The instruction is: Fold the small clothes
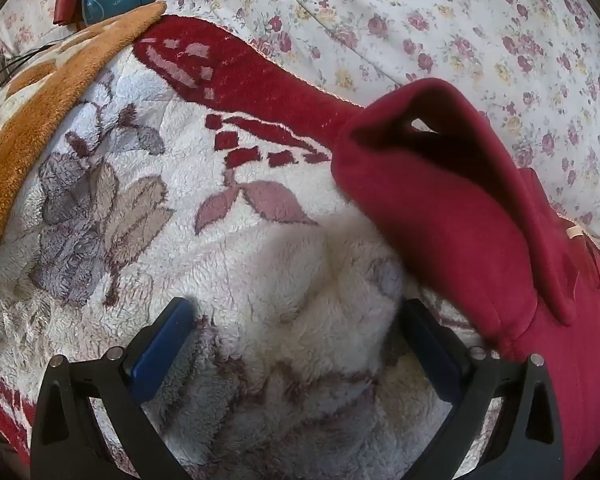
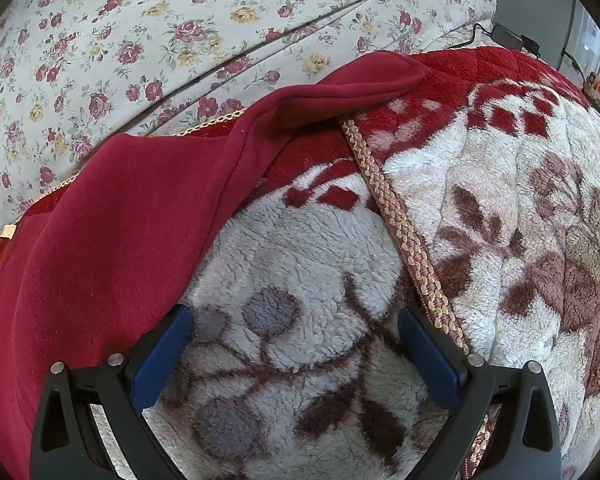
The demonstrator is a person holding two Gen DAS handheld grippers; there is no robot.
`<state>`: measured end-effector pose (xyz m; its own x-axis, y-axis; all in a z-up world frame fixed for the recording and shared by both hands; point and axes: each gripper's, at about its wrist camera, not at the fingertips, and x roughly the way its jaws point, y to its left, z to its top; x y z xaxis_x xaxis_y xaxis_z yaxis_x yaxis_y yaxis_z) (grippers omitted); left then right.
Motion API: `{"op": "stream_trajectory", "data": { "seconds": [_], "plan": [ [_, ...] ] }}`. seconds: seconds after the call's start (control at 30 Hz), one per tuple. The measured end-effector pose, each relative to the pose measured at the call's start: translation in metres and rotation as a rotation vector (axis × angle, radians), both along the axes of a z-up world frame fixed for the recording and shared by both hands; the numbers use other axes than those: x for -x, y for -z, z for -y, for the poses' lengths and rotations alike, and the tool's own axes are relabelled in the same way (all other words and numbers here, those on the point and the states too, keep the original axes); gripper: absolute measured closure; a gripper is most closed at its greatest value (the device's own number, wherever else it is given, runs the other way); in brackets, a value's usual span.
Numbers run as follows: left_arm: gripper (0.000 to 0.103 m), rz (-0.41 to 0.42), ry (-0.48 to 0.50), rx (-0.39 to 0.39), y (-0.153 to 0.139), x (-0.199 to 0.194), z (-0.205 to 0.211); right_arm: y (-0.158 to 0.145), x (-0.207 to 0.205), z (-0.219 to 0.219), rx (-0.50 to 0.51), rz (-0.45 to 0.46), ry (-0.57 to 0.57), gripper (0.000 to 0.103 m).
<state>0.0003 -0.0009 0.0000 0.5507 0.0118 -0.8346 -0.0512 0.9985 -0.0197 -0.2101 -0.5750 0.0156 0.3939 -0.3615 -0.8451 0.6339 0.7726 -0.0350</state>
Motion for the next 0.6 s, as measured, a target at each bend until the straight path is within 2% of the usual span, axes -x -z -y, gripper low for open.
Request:
{"op": "stream_trajectory", "data": {
  "seconds": [0.6],
  "plan": [
    [0.0, -0.004, -0.005, 0.006, -0.005, 0.011, 0.0, 0.0, 0.0, 0.0, 0.0, 0.001, 0.0, 0.0]
  ]
}}
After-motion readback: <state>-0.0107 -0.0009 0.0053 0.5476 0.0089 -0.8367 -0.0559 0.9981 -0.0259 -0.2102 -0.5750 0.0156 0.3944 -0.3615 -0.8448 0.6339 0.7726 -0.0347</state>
